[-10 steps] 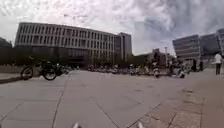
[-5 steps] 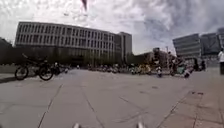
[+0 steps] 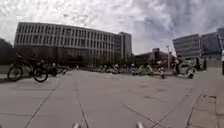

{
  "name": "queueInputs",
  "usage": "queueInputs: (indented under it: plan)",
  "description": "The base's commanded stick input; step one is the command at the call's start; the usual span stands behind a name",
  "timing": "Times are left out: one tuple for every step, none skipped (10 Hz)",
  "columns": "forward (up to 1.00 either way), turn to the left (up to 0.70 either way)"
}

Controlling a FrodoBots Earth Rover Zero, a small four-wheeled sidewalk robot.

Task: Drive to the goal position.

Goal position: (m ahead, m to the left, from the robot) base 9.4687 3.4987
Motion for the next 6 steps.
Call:
queueInputs:
  plan:
    - [0.70,0.00]
    - [0.70,0.00]
    - [0.70,0.00]
    - [0.70,0.00]
    - [0.70,0.00]
    - [0.70,0.00]
